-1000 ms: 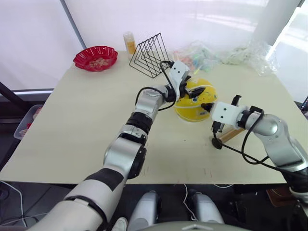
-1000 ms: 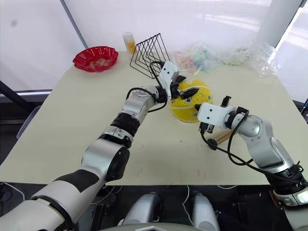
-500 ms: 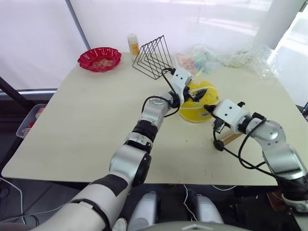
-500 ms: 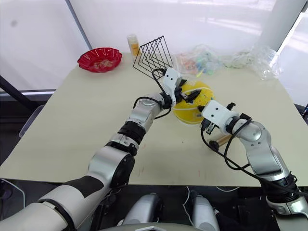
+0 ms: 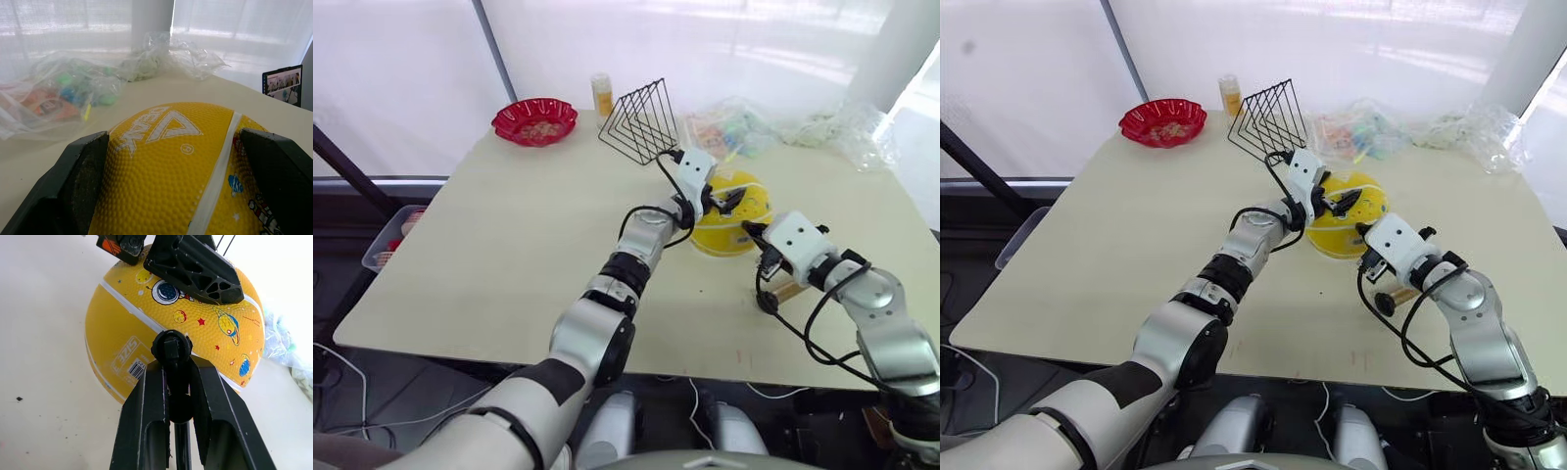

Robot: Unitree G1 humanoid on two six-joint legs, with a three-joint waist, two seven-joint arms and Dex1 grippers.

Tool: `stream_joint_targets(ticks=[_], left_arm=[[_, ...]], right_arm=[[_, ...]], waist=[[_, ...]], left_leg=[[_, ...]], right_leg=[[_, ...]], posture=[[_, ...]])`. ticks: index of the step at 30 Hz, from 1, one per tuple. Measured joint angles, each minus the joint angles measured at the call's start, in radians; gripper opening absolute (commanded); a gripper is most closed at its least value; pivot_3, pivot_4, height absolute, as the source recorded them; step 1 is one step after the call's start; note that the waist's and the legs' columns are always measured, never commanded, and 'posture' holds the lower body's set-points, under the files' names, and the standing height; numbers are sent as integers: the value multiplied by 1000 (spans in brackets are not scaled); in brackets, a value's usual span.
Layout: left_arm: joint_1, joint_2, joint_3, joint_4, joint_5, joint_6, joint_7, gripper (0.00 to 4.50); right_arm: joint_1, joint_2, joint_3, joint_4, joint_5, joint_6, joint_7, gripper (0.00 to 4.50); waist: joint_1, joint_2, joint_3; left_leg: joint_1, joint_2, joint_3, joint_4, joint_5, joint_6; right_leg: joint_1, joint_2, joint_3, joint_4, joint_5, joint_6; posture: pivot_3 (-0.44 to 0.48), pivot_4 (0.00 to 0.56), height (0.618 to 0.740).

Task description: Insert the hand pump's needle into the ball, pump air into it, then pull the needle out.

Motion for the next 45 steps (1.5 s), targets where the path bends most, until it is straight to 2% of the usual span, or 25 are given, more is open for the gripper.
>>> stream_joint_targets(ticks=[3, 8, 12, 19, 25, 27, 32, 36, 41, 45], left_arm=[[0, 5, 3, 25, 4, -1, 35, 4500], [3, 8, 3, 36, 6, -3, 49, 4500], [9, 4, 3, 36, 6, -23, 38, 4500], [9, 26, 3, 29, 5, -72, -45, 4500], [-6, 59, 4, -24, -2, -74, -138, 4500], [-7, 77, 12, -76, -20, -54, -186, 4500], [-8, 109, 30, -215, -68, 15, -262, 4500], [-3, 140, 33, -339, -106, 73, -313, 4500], [93, 269, 29, -603, -207, 189, -480, 4500], [204, 419, 25, -774, -263, 294, -599, 4500]], right_arm=[[11, -1, -2, -113, 47, -4, 22, 68], [24, -22, -15, -126, 59, -4, 25, 68], [34, -30, -28, -101, 63, -24, 19, 68], [98, -29, -44, -18, 52, -119, -22, 68], [123, -14, -80, 34, 49, -177, -64, 68], [124, -1, -86, 51, 50, -197, -81, 68], [132, 8, -107, 90, 51, -221, -106, 68], [131, 16, -115, 101, 55, -233, -116, 68], [129, 26, -131, 120, 70, -243, -132, 68], [120, 29, -152, 140, 79, -250, -145, 68]], waist=[[-15, -4, -10], [-27, -10, -22], [-27, -9, -23], [-27, -7, -21], [-31, 2, -11], [-32, 5, -7], [-34, 10, 9], [-42, 11, 10], [-62, 11, 10], [-72, 11, 10]], left_leg=[[6, 1, 0, -2, 0, 0], [6, 2, 0, -2, 0, -1], [6, 2, 0, -3, 0, -1], [2, 2, -1, -4, 0, -1], [-6, 2, -1, -5, 0, 0], [-16, 1, 0, -5, 0, 0], [-18, 0, 3, -7, 2, -3], [-27, -3, 6, -8, 2, -3], [-29, -8, 8, -8, 1, -2], [-24, -9, 10, -8, 0, -1]], right_leg=[[5, 0, 0, -2, -3, 5], [6, -1, -1, -3, -5, 2], [6, -1, -1, -5, -3, 5], [5, -2, -4, -8, -4, 3], [-4, -1, -3, -8, 0, 1], [-14, 0, -2, -7, 1, 0], [-16, 1, 2, -8, 0, 1], [-27, -1, 6, -8, -1, 3], [-36, -3, 19, -8, 1, 8], [-36, 0, 31, -7, 3, 10]], posture=[[0, 150, 737], [0, 150, 737], [0, 150, 737], [0, 150, 737], [0, 150, 737], [0, 150, 737], [0, 150, 737], [0, 150, 737], [0, 150, 737], [0, 150, 737]])
